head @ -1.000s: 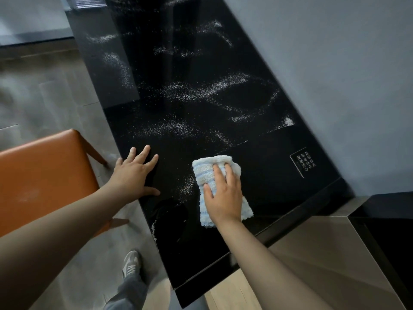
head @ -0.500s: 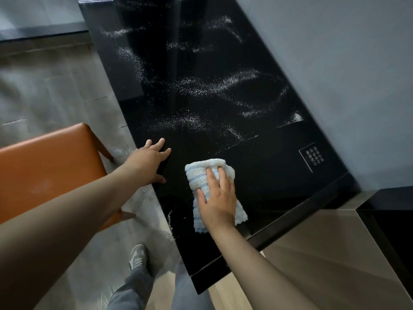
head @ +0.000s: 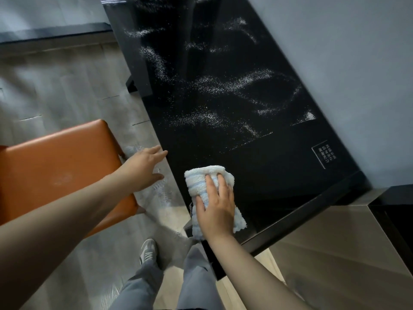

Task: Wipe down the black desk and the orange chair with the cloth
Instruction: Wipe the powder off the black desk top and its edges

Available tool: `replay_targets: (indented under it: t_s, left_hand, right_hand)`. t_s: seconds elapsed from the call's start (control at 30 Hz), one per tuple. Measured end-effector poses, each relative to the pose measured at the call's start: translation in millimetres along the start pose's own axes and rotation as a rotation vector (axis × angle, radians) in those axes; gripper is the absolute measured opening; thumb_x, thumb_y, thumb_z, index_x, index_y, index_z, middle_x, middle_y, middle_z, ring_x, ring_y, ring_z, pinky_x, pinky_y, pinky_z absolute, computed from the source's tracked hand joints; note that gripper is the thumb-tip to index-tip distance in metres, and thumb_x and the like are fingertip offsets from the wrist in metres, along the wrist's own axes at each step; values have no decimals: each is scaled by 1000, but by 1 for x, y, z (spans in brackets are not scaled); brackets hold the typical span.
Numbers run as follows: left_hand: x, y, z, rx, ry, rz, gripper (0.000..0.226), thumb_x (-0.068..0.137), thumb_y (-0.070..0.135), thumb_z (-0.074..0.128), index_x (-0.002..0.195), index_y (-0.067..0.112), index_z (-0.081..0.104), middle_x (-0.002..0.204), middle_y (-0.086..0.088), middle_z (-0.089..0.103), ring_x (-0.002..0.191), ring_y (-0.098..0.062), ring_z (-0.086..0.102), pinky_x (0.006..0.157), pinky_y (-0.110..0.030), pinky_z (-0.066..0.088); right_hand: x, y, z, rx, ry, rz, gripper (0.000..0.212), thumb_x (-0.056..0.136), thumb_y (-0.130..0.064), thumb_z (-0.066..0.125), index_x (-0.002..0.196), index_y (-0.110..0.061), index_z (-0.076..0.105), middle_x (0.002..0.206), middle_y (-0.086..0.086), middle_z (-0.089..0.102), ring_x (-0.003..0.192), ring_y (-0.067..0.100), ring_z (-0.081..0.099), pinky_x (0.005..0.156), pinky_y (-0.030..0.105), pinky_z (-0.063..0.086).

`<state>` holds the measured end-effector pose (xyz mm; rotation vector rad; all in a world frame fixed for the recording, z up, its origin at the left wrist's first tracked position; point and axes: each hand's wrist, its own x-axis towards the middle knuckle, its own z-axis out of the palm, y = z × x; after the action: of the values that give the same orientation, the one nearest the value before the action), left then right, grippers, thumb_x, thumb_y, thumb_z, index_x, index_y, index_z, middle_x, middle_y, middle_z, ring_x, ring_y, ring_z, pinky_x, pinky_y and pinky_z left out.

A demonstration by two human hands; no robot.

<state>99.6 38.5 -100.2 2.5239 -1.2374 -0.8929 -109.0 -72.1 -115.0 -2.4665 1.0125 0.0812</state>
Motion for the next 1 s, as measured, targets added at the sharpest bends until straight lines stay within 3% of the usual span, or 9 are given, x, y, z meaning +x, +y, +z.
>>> replay_targets:
  t_s: [0.37, 0.57, 0.8, 1.0]
  left_hand:
    - [-66, -35, 23, -48, -7, -61, 74, 85, 36, 68, 149, 22, 33, 158, -1, 23, 138, -23, 38, 108, -31, 37]
    - [-78, -41, 12, -19, -24, -104, 73, 88, 40, 64, 150, 22, 29, 158, -1, 23, 137, -22, 38, 110, -32, 35]
    - [-73, -25, 3, -24, -21, -47, 67, 90, 40, 61, 148, 18, 34, 150, -3, 38, 134, -20, 41, 106, -27, 35]
    - [-45, 19, -6, -9, 39, 50, 71, 88, 43, 63, 147, 18, 33, 148, -1, 40, 132, -17, 43, 106, -27, 37]
  right_hand:
    - [-34, -32, 25, -19, -18, -56, 60, 94, -31, 56, 149, -28, 32, 158, 3, 18, 144, 25, 20, 116, 39, 30]
    - [-43, -46, 22, 196, -20, -85, 50, 90, -20, 60, 139, -27, 50, 150, -3, 32, 131, 17, 36, 106, 20, 32]
    - [-24, -33, -22, 346, 163, 17, 48, 90, -17, 63, 136, -25, 54, 144, -5, 40, 129, 14, 42, 106, 33, 42]
    - [15, 22, -86, 391, 356, 147, 47, 89, -18, 64, 134, -23, 55, 141, -4, 43, 125, 15, 48, 102, 31, 42]
